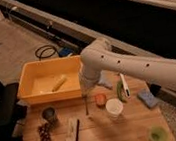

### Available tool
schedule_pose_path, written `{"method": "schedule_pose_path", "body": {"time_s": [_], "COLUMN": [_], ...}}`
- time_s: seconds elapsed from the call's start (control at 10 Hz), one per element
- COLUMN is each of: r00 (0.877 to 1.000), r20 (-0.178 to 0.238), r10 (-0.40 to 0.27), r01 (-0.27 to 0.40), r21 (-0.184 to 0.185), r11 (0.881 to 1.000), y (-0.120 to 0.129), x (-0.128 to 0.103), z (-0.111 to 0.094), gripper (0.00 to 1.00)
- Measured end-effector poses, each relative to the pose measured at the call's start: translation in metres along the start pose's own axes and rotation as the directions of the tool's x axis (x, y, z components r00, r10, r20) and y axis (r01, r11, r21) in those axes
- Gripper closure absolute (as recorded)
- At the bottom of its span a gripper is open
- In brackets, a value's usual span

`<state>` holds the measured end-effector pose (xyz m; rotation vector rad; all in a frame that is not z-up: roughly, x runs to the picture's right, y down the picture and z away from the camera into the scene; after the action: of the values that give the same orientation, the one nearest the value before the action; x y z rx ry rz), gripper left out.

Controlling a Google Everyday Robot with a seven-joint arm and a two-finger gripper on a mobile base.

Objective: Place fork in paper cup

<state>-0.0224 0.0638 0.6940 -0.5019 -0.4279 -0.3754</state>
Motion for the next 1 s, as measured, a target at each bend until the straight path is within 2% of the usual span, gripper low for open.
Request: {"method": "schedule_pose_path", "body": {"time_s": [0.3, 0.5, 0.7, 0.9, 1.0], "r00": [0.998, 0.997, 0.993, 0.987, 0.982], "r20": [-0.051, -0.08, -0.11, -0.124, -0.121], "r10": [-0.027, -0.008, 0.043, 0.101, 0.146], "r01": [0.031, 0.016, -0.027, -0.079, -0.121], "r21": [0.064, 0.1, 0.141, 0.171, 0.193], "r11": [0.998, 0.995, 0.99, 0.982, 0.974], "y": [-0.022, -0.033, -0.04, -0.033, -0.023], "x": [-0.002, 0.008, 0.032, 0.064, 0.086], "z": [-0.027, -0.044, -0.079, -0.103, -0.119], "gripper": [1.0, 1.0, 1.0, 1.0, 1.0]}}
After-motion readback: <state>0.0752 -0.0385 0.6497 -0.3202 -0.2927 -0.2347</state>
